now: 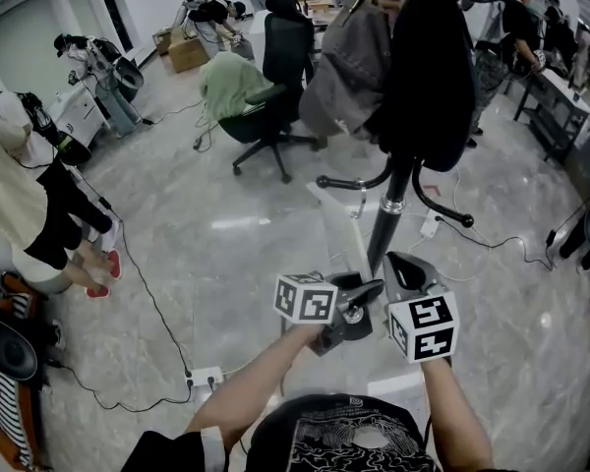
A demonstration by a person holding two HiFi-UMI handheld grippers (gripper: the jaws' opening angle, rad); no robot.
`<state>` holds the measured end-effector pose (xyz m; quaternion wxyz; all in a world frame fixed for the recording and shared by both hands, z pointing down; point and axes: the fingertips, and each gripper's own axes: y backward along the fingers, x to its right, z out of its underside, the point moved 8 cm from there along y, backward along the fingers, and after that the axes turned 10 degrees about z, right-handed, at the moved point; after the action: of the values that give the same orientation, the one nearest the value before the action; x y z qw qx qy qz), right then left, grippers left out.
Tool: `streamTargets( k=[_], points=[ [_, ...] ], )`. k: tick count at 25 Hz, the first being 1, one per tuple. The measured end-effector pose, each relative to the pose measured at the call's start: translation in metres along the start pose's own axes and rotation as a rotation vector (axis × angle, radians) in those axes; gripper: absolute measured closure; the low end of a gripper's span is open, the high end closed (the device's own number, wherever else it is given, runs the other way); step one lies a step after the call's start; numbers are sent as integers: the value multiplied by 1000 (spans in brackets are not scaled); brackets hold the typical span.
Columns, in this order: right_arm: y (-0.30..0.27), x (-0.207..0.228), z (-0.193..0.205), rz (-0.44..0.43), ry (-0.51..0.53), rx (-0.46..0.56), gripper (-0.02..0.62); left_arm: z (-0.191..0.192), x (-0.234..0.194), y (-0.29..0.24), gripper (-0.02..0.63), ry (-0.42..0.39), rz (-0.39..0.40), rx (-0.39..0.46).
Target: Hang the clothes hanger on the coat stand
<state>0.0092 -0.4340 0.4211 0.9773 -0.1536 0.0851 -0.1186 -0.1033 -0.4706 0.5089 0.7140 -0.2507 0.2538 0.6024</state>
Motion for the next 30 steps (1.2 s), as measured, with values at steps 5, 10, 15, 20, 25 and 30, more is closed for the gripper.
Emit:
streamTargets(
  k=[5,10,15,20,25,30],
  points=[
    [0,-2,5,-1,-2,-9,594,1,-1,2,451,-1,-5,4],
    [3,-3,7,-5,-2,-16,594,2,-1,3,451,-7,-10,11],
    [4,-4,10,-13,-3,-23,594,3,1,3,451,-17,-7,20],
    [5,-6,11,-22,-3,-23,594,3,3,3,451,-32,-19,31],
    [6,-6,15,-25,-8,-25,594,4,5,6,449,-47,-50,31],
    [12,-10,16,-29,-12,-28,594,6,11,15,440,-79,-122,41]
  ],
)
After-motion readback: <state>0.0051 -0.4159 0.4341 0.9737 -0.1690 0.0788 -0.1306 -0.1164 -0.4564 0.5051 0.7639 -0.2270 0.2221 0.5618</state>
